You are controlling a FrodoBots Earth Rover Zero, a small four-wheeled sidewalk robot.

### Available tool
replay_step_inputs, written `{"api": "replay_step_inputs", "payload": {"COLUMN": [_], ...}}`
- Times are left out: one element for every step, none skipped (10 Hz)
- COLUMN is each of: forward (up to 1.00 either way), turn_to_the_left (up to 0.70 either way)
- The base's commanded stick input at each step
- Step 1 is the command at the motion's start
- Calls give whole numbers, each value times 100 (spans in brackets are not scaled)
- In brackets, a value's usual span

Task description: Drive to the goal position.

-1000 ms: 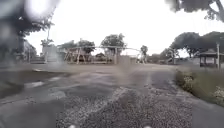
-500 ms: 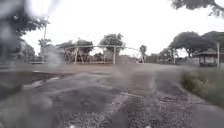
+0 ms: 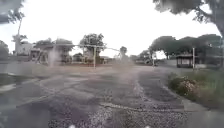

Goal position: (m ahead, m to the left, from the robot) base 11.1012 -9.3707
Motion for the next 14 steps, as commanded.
{"api": "replay_step_inputs", "payload": {"forward": [100,100,100,100,100,100,100,100,100,100,100,100,100,100], "turn_to_the_left": [-11,-4,-3,-2,-2,-1,0,0,0,0,0,0,0,0]}}
